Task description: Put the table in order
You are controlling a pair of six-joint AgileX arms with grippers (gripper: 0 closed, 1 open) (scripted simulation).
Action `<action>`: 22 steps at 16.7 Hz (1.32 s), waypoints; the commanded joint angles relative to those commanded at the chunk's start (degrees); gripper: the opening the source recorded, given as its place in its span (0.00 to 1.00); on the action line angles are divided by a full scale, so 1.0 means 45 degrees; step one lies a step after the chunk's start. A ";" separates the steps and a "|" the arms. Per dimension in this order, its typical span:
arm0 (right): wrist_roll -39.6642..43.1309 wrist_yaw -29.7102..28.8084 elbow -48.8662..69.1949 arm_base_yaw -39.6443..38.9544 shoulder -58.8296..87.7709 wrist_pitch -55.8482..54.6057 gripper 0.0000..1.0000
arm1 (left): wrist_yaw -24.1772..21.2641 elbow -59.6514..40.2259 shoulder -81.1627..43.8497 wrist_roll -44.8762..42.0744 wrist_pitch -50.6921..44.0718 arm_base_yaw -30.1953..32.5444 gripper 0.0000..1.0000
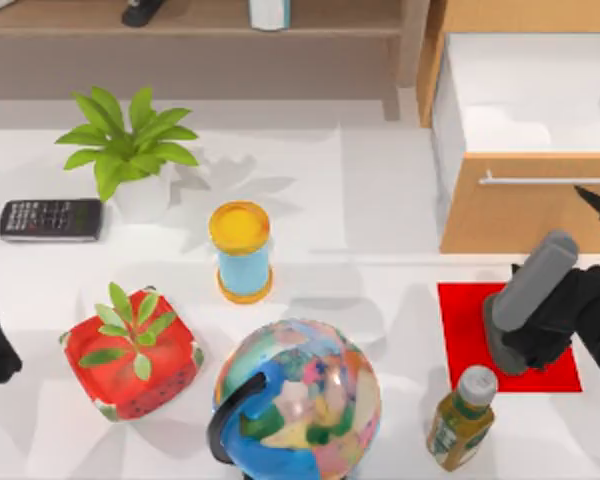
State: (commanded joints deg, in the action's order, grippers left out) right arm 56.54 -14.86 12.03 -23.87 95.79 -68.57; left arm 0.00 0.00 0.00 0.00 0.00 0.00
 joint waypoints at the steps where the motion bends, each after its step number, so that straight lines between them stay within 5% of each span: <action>1: 0.0865 -0.0148 -0.0085 0.0115 0.0346 -0.1043 1.00 | 0.0000 0.0000 0.0000 0.0000 0.0000 0.0000 1.00; 11: 0.6748 -0.1373 0.0114 0.0863 0.3533 -0.6915 1.00 | 0.0000 0.0000 0.0000 0.0000 0.0000 0.0000 1.00; 22: 0.7231 -0.1404 0.0417 0.1008 0.3978 -0.6870 1.00 | 0.0000 0.0000 0.0000 0.0000 0.0000 0.0000 1.00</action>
State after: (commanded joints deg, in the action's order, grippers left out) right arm 89.08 -21.18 13.90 -19.33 113.69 -99.49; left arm 0.00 0.00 0.00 0.00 0.00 0.00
